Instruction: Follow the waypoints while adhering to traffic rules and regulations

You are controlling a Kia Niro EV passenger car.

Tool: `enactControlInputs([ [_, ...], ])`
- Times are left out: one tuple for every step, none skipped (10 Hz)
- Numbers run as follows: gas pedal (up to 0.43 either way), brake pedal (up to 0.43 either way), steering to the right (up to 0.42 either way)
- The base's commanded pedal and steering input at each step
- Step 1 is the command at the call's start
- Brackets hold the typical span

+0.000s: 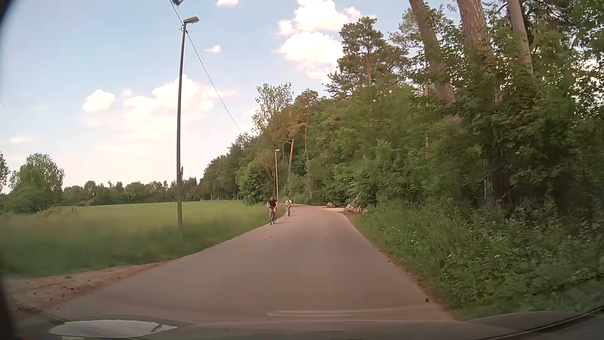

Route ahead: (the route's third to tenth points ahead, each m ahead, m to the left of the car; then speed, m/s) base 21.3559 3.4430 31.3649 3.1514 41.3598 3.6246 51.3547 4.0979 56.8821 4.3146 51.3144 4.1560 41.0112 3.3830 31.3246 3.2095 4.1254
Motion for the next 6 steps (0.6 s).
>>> enactControlInputs([
  [0.0, 0.189, -0.012],
  [0.0, 0.195, -0.012],
  [0.0, 0.195, -0.015],
  [0.0, 0.189, -0.02],
  [0.0, 0.189, -0.024],
  [0.0, 0.189, -0.028],
])
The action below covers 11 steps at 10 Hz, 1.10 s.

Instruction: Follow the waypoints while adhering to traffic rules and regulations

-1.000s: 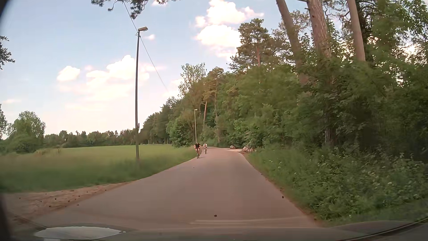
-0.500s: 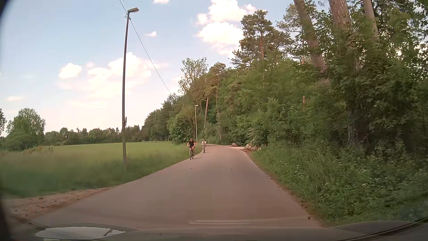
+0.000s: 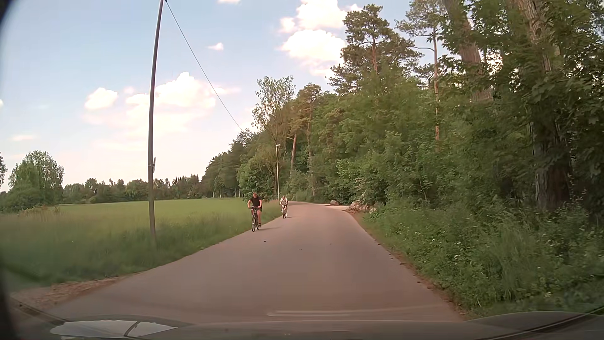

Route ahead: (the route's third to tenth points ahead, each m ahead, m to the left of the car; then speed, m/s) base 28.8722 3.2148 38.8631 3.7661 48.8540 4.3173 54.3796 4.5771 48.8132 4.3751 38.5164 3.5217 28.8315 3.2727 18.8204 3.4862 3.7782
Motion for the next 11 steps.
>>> enactControlInputs([
  [0.0, 0.189, -0.034],
  [0.0, 0.189, -0.034],
  [0.0, 0.189, -0.02],
  [0.0, 0.189, -0.004],
  [0.0, 0.189, 0.007],
  [0.0, 0.183, 0.009],
  [0.0, 0.183, 0.009],
  [0.0, 0.171, 0.008],
  [0.0, 0.159, 0.009],
  [0.0, 0.152, 0.01],
  [0.0, 0.159, 0.011],
])
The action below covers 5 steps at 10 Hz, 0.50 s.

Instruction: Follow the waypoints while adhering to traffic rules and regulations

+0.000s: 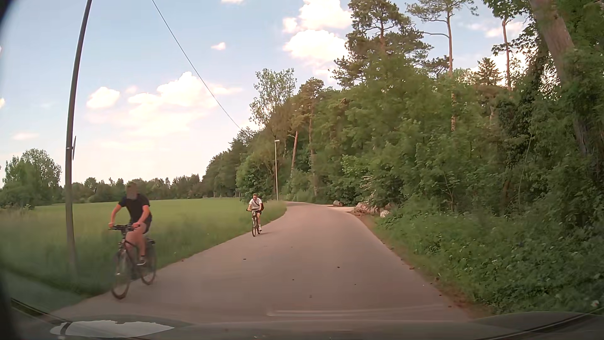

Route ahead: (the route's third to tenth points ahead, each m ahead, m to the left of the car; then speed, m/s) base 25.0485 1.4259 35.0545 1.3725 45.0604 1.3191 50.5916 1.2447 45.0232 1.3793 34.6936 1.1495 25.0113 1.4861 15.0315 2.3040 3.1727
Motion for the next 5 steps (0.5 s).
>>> enactControlInputs([
  [0.0, 0.159, 0.013],
  [0.0, 0.159, 0.012],
  [0.0, 0.152, 0.011],
  [0.0, 0.159, 0.01],
  [0.0, 0.152, 0.009],
])
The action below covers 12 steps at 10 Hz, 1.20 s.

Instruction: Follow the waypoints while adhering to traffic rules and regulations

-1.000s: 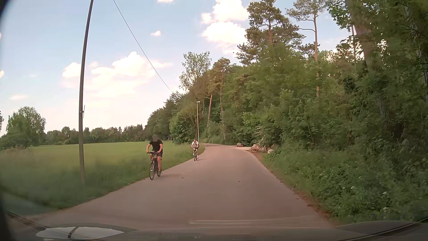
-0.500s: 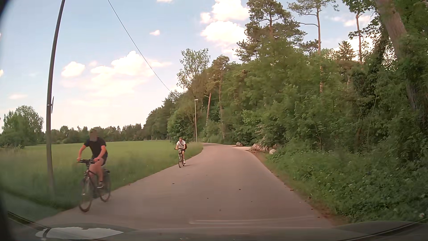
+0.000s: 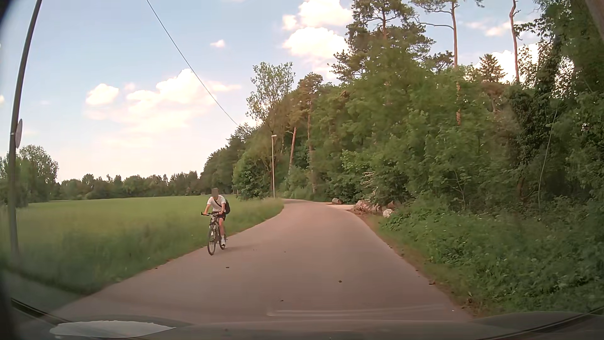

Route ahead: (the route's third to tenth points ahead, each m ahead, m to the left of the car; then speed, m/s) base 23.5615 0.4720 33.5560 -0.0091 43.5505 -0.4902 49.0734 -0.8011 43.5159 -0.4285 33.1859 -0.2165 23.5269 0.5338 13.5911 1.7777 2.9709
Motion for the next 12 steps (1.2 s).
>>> enactControlInputs([
  [0.0, 0.146, 0.009],
  [0.0, 0.146, 0.008],
  [0.0, 0.146, 0.008],
  [0.0, 0.14, 0.008],
  [0.0, 0.134, 0.008],
  [0.0, 0.134, 0.008],
  [0.0, 0.134, 0.008],
  [0.0, 0.134, 0.008],
  [0.0, 0.134, 0.009],
  [0.0, 0.134, 0.01],
  [0.0, 0.134, 0.012],
  [0.0, 0.14, 0.012],
])
